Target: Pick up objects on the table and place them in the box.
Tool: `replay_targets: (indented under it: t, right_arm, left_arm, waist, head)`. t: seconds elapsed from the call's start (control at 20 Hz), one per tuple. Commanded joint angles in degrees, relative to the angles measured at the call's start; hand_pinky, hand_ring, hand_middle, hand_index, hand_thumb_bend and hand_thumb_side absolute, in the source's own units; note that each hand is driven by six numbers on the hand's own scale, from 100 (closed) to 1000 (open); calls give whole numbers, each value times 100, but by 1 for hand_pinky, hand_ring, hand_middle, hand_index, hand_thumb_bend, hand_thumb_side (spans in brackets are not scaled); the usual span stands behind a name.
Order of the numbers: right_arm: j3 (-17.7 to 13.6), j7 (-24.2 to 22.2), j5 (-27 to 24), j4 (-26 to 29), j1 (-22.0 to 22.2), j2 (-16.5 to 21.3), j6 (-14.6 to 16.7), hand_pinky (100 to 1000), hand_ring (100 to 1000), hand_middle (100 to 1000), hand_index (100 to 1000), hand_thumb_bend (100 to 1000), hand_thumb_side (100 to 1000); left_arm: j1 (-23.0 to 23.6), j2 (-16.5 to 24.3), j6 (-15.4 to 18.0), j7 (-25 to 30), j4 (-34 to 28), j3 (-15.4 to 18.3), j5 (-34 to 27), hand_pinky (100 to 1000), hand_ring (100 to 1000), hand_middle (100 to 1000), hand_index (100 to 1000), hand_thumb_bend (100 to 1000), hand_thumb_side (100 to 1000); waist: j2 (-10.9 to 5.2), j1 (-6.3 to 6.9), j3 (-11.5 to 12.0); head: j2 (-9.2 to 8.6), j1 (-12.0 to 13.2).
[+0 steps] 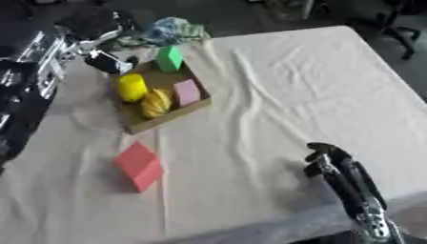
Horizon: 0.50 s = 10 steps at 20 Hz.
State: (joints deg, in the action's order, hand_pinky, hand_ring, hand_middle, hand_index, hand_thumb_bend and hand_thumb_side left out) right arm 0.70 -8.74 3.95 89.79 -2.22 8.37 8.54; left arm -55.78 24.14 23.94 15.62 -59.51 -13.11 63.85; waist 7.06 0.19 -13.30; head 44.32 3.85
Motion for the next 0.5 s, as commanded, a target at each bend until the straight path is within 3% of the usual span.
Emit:
replay_targets:
  t: [0.05, 0.2, 0.25, 0.35, 0.5]
  right_arm:
    - [-55, 44, 32, 57, -43, 121, 4, 525, 518, 532, 747, 100, 688]
    - [-79, 66, 48, 66, -51, 160, 10, 525, 518, 532, 747, 100, 681]
    - [-88, 75, 53, 69, -55, 175, 12, 525, 518, 532, 747, 100, 677]
    - [-106, 94, 64, 75, -61, 206, 15, 525, 518, 532, 747, 100, 675]
    - [-100, 93, 75, 76, -65, 229, 21, 525, 518, 531, 748, 100, 664]
  left_arm:
    - [-10, 689, 891, 502, -918, -459, -1143, 800, 732, 751, 868, 218, 314]
    - [188, 1485, 1463, 1554, -1998, -1146, -2176, 803, 747, 757, 864, 282, 366]
    - [273, 1741, 1514, 1933, -2366, -1341, -2498, 804, 754, 762, 866, 276, 467]
    - [452, 2145, 1470, 2669, -2962, -1714, -3058, 813, 774, 785, 880, 284, 611]
    - [635, 2316, 1292, 3449, -3386, -2034, -3381, 848, 820, 845, 899, 321, 712]
  waist:
    - [-159, 20, 12]
    - [-155, 73, 26]
    - [-154, 91, 31]
    - [-151, 127, 48]
    - [-154, 135, 62]
  head:
    - [-20, -56]
    - [-20, -94]
    - [-20, -103]
    - [-20, -109]
    - [-20, -125]
